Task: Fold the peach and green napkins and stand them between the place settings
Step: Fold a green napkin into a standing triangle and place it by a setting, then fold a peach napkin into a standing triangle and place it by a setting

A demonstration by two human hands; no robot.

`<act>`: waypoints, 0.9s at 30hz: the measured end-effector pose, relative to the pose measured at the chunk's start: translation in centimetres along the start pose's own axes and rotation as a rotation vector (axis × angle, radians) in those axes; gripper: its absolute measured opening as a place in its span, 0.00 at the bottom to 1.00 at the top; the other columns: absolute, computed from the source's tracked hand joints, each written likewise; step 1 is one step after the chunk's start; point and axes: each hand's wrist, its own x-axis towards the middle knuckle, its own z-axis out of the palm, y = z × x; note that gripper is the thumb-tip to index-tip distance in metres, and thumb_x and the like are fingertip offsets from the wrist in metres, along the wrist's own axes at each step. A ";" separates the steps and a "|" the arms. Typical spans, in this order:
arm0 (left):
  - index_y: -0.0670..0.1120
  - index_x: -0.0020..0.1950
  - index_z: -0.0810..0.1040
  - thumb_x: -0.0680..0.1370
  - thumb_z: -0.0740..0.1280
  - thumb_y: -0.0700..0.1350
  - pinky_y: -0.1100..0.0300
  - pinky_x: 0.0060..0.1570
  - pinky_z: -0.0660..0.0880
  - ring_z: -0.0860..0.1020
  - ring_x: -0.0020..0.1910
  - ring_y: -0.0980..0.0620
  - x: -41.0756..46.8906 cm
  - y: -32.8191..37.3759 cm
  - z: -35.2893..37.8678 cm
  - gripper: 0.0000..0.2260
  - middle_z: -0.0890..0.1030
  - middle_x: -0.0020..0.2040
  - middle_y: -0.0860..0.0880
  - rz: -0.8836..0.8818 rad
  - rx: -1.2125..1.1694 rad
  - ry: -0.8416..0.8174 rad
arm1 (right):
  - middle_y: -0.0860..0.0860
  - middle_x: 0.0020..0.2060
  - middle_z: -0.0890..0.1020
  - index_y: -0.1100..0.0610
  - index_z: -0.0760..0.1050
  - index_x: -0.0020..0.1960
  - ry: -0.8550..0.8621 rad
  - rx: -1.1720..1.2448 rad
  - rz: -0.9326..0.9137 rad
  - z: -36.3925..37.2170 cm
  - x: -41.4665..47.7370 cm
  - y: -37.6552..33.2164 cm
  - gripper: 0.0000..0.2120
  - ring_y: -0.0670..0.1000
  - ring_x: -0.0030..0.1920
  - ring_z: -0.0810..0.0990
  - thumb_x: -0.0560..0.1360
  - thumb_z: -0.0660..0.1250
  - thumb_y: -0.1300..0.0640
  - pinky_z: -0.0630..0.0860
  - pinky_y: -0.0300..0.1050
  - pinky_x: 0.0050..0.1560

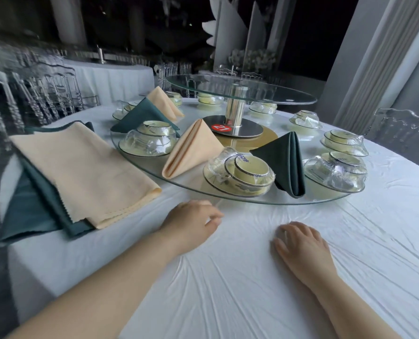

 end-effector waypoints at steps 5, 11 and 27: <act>0.45 0.52 0.81 0.76 0.64 0.41 0.75 0.42 0.65 0.73 0.44 0.54 -3.6 -5.9 -6.0 0.08 0.76 0.43 0.55 -0.158 -0.077 0.133 | 0.48 0.66 0.67 0.49 0.68 0.63 0.010 -0.020 0.001 0.1 -0.2 -0.1 0.17 0.51 0.68 0.61 0.76 0.59 0.47 0.57 0.42 0.65; 0.41 0.63 0.75 0.73 0.69 0.37 0.70 0.55 0.58 0.69 0.65 0.48 -8.2 -14.5 -8.4 0.18 0.70 0.66 0.45 -0.434 -0.031 0.153 | 0.50 0.65 0.69 0.51 0.71 0.62 0.023 -0.015 0.010 0.1 -0.3 -0.4 0.16 0.53 0.67 0.63 0.76 0.60 0.48 0.58 0.44 0.65; 0.39 0.46 0.83 0.72 0.70 0.35 0.79 0.47 0.65 0.75 0.54 0.50 -7.4 -14.7 -10.9 0.05 0.81 0.53 0.44 -0.372 -0.222 0.315 | 0.53 0.64 0.72 0.55 0.72 0.63 0.036 0.050 0.031 0.0 -0.5 -0.5 0.17 0.56 0.66 0.65 0.75 0.63 0.51 0.58 0.46 0.63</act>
